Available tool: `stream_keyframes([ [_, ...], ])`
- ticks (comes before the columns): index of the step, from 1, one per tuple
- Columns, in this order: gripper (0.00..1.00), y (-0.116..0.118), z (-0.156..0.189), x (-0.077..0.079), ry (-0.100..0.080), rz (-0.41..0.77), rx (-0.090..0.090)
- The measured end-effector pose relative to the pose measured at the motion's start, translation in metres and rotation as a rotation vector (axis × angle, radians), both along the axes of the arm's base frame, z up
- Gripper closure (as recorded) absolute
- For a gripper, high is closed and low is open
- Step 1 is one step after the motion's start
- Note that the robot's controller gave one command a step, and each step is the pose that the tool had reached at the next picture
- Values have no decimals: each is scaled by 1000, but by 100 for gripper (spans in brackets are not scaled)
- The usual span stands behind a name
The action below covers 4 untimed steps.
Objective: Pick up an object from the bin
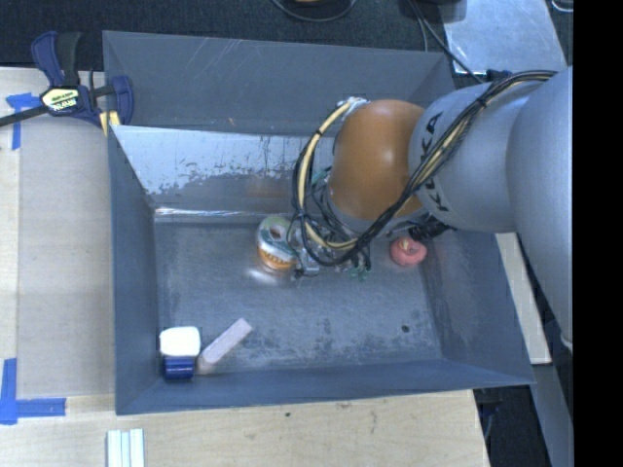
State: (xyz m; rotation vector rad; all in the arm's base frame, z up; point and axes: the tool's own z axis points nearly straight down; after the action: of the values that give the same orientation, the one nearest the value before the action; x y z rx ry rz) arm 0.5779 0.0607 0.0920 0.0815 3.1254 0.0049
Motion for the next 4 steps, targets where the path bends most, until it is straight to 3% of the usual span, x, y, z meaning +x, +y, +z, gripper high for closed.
stream_keyframes([
  [1, 100, -10, 100, 1, -2, -6, -1],
  [2, 100, -29, 1, 21, -2, -20, -2],
  [3, 100, -29, 1, 21, -2, -21, -1],
  [4, 100, -21, 99, 19, -3, -36, -1],
])
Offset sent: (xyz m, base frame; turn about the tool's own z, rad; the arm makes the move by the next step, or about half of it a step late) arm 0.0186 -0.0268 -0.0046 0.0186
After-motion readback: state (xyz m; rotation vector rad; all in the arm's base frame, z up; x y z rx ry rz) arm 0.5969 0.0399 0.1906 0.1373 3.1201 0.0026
